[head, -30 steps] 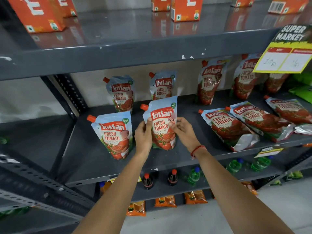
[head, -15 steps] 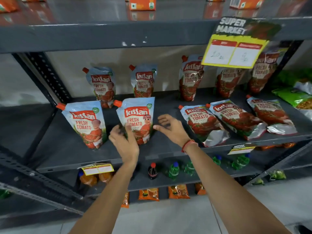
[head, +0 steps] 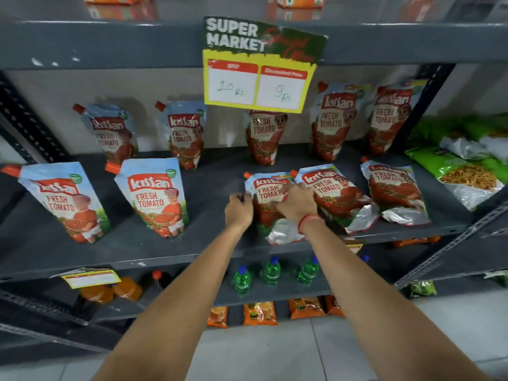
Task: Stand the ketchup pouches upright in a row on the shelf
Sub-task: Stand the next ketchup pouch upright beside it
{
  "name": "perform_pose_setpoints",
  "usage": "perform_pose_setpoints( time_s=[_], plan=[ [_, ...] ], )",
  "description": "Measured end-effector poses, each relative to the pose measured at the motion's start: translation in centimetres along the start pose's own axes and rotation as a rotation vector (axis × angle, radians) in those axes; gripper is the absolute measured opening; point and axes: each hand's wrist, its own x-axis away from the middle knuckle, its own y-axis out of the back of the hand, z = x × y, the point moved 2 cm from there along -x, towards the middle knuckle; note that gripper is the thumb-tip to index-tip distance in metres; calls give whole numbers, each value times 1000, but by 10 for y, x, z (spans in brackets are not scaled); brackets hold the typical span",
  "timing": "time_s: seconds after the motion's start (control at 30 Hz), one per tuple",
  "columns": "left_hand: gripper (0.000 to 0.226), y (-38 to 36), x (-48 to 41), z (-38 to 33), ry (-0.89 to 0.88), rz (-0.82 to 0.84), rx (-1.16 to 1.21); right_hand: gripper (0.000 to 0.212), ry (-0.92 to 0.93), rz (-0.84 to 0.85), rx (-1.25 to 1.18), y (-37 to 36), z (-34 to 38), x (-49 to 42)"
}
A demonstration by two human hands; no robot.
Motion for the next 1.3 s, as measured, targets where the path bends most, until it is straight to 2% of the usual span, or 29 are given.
perform_pose_setpoints(
  time_s=[0.07, 0.17, 0.23, 0.3, 0.4, 0.5, 0.53, 0.6, 0.67, 0.73, 0.77, 0.87, 1.07, 1.17, 1.3],
  plan=[
    [37, -7, 7, 1, -41, -48, -5, 64, -3, -21, -58, -7, 9, 5],
    [33, 2, 13, 12, -67, -189, -18, 64, 39, 1, -14, -14, 16, 7],
    [34, 12, 11, 18, -41, -249, -29, 55, 86, 49, -52, -14, 15, 4],
    [38, 16, 0, 20, -8, -262, -34, 43, 68, -3, -216, -11, 8, -4],
    [45, 13, -15, 10, 89, -220, -28, 42, -62, -117, -316, -15, -6, -14],
    [54, 5, -19, 3, 226, -139, -19, 42, -219, -48, -522, -25, -12, -23],
    [57, 2, -19, 1, 256, -114, 31, 42, -277, -14, -628, -28, -12, -27],
    [60, -2, -21, -3, 323, -34, 292, 45, -368, 50, -802, -31, -11, -35],
    [55, -3, -23, -8, 339, 22, 493, 46, -385, 113, -953, -31, -10, -38],
    [38, 0, -19, -15, 294, 53, 535, 39, -368, 171, -1077, -27, -8, -36],
    [37, 2, -17, -19, 273, 56, 547, 32, -347, 184, -1120, -24, -5, -35],
    [29, 11, -19, -32, 127, 11, 578, 19, -256, 125, -1226, -9, 6, -34],
    [36, 34, -11, -67, -272, -54, 576, 13, 82, -118, -1284, 29, 41, -24],
    [29, 40, -9, -67, -338, -73, 602, 13, 159, -161, -1327, 34, 46, -23],
    [29, 43, -9, -60, -397, -52, 543, 19, 153, -120, -1382, 25, 40, -24]
  ],
)
